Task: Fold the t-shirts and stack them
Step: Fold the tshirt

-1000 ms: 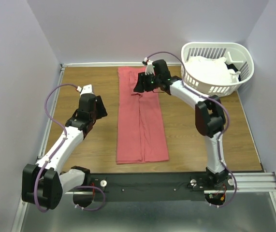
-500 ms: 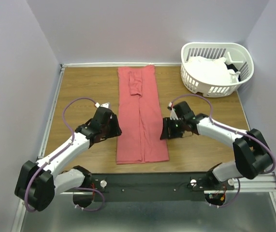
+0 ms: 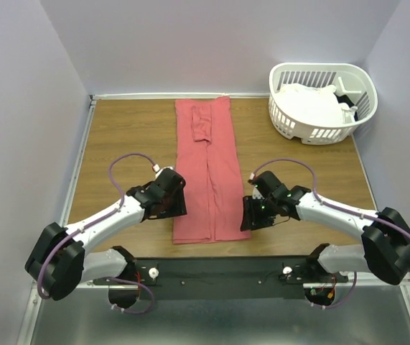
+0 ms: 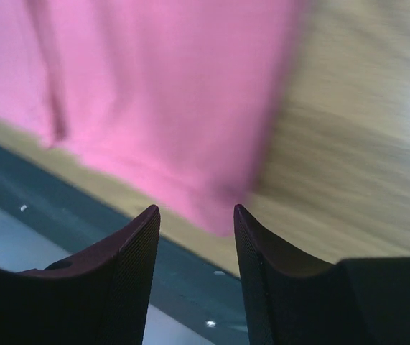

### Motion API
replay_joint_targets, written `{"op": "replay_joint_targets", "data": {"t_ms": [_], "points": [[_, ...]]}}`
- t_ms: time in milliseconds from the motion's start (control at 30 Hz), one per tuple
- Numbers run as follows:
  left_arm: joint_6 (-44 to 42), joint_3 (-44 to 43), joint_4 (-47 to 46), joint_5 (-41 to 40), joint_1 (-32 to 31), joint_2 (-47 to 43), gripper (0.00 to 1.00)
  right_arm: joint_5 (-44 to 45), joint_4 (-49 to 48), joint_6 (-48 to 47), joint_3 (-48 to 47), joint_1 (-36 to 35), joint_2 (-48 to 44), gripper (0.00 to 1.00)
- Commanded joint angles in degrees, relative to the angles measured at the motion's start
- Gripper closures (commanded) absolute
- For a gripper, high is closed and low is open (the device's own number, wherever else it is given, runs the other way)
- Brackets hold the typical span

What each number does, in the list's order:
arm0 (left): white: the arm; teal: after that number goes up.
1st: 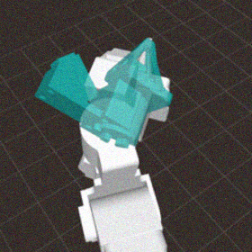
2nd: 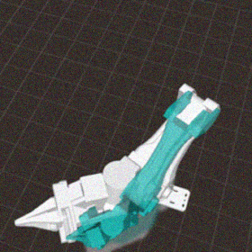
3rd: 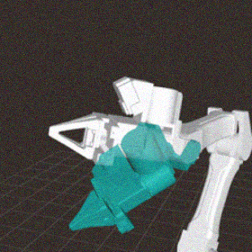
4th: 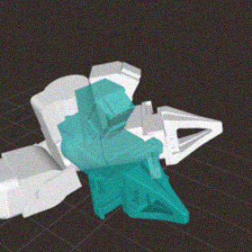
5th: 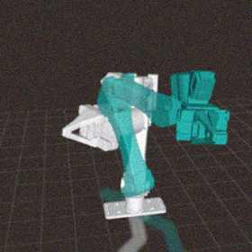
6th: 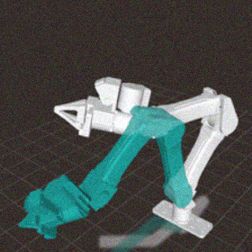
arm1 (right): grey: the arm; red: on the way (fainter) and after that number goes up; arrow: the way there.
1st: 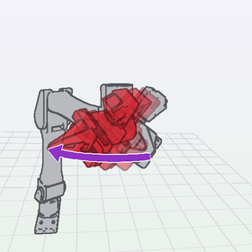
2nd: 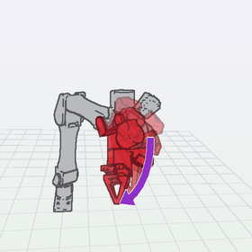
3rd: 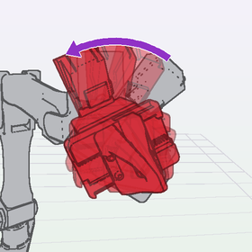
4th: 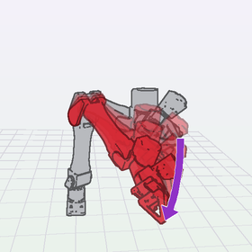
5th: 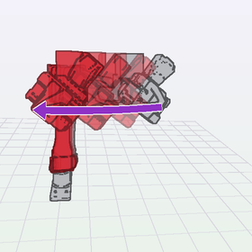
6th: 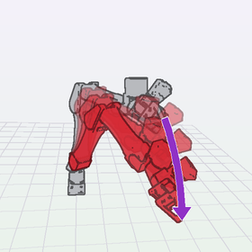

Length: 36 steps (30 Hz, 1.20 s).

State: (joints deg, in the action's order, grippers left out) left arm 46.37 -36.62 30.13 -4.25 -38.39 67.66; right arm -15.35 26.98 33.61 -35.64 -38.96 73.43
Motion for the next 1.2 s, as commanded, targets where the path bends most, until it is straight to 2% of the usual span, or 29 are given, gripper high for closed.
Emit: {"op": "replay_joint_targets", "data": {"t_ms": [0, 167, 333, 433, 600, 700, 933, 1167], "points": [[2.3, -3.8, 2.4, -7.1, -0.3, -3.6, 0.37, 6.5, 0.2, 3.8, -7.3, -10.2, 1.5, 0.48], [2.4, -4.7, 2.4, -9.2, 1.1, -5.3, 0.37, 14.3, 1.9, 7.0, -14.6, -18.3, 9.8, 0.50], [-0.6, -4.1, 1.6, -10.2, 5.5, -7.6, 0.37, 22.4, 6.1, 8.8, -22.3, -25.0, 19.6, 0.52], [-4.5, -4.1, 1.4, -10.8, 11.0, -9.5, 0.37, 26.0, 9.6, 9.8, -25.2, -27.6, 23.8, 0.53], [-9.5, -5.3, 0.0, -11.8, 19.7, -12.9, 0.37, 26.8, 10.4, 10.8, -28.8, -29.4, 26.9, 0.55], [-11.0, -4.0, -3.0, -12.1, 20.5, -14.4, 0.37, 28.2, 11.8, 11.6, -30.1, -29.8, 28.4, 0.57], [-8.7, -0.2, -9.0, -14.1, 20.5, -14.7, 0.38, 31.3, 16.2, 13.0, -31.5, -30.6, 30.6, 0.61], [-8.5, -0.5, -9.6, -13.3, 20.5, -12.0, 0.38, 30.4, 16.2, 13.2, -32.0, -30.9, 31.8, 0.63]]}}
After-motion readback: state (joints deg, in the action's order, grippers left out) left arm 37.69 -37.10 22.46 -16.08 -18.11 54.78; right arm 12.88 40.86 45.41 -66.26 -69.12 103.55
